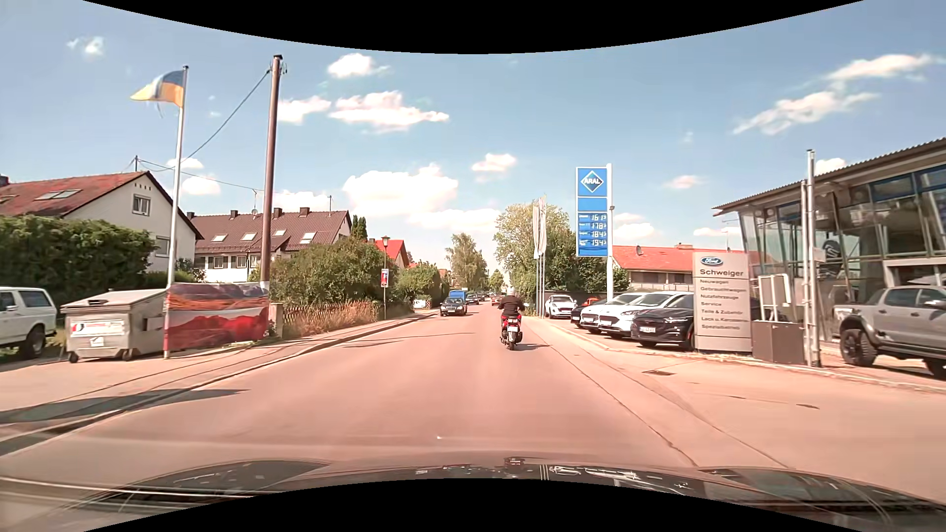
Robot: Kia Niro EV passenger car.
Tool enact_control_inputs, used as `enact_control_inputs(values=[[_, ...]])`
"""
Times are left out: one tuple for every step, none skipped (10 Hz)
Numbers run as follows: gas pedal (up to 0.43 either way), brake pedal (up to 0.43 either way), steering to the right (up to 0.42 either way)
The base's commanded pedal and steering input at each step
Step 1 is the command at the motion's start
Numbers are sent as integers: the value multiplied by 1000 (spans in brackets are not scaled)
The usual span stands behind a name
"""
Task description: Follow the waypoints while adhering to traffic rules and regulations
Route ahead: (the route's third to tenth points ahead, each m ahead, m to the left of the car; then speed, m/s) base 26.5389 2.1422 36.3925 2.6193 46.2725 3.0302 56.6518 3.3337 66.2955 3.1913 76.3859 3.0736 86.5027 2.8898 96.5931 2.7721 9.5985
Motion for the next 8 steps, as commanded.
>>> enact_control_inputs(values=[[157,12,6],[157,12,6],[157,12,6],[157,12,5],[157,12,5],[157,12,4],[157,12,3],[157,12,3]])
